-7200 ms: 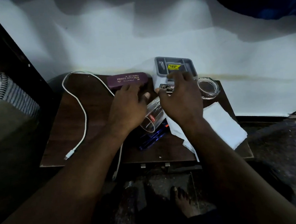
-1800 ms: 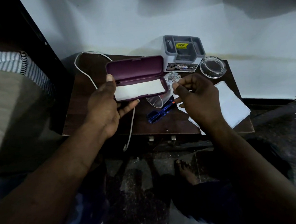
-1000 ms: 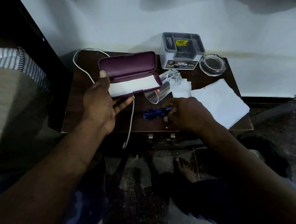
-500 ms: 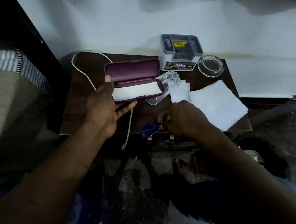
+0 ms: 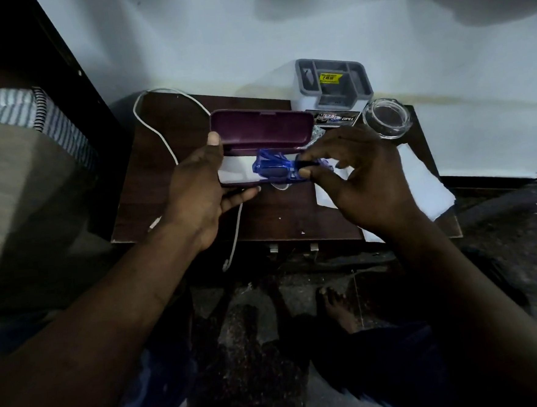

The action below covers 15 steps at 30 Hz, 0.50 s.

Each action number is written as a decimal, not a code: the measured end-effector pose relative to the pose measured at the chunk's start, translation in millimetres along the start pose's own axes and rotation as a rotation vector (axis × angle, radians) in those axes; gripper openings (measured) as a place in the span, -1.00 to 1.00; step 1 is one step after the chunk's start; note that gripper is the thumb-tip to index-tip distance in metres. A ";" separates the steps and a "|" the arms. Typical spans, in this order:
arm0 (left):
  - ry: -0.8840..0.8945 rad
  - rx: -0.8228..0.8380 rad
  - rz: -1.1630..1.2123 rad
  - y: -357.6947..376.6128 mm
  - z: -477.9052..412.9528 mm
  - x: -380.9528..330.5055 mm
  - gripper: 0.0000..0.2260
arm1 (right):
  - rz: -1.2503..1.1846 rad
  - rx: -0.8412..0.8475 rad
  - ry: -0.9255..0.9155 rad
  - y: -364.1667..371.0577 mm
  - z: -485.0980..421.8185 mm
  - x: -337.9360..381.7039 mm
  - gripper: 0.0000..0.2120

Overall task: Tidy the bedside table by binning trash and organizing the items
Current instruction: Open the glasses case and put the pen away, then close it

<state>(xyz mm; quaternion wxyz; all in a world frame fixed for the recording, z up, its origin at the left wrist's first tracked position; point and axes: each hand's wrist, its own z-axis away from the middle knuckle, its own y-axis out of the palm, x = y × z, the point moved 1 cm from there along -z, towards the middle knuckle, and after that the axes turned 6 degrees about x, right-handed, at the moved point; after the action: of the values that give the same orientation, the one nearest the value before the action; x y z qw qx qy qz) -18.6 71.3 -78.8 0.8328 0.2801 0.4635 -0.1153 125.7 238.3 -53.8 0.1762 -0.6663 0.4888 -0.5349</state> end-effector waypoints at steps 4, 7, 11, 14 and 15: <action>-0.033 0.097 -0.045 3.0 3.3 3.9 -0.71 | 0.136 0.027 -0.026 9.7 -1.1 -3.1 -0.92; -0.061 0.150 -0.061 4.7 5.0 6.3 -0.64 | 0.149 0.050 -0.023 14.1 0.1 -4.2 -0.90; -0.094 0.173 -0.046 7.0 6.4 7.6 -0.57 | 0.122 0.065 -0.044 17.0 -0.8 -1.5 -0.89; -0.090 0.176 -0.023 7.4 6.9 8.2 -0.70 | 0.118 0.106 -0.057 21.2 -1.2 0.0 -0.88; -0.091 0.180 -0.018 7.2 7.1 8.0 -0.72 | 0.127 0.117 -0.054 22.2 -1.2 -0.5 -0.87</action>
<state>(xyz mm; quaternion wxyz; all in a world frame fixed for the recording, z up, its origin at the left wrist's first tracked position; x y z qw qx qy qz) -6.0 73.7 -80.0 0.8234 0.3439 0.4155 -0.1765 114.3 228.9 -70.4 0.2614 -0.6368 0.4930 -0.5321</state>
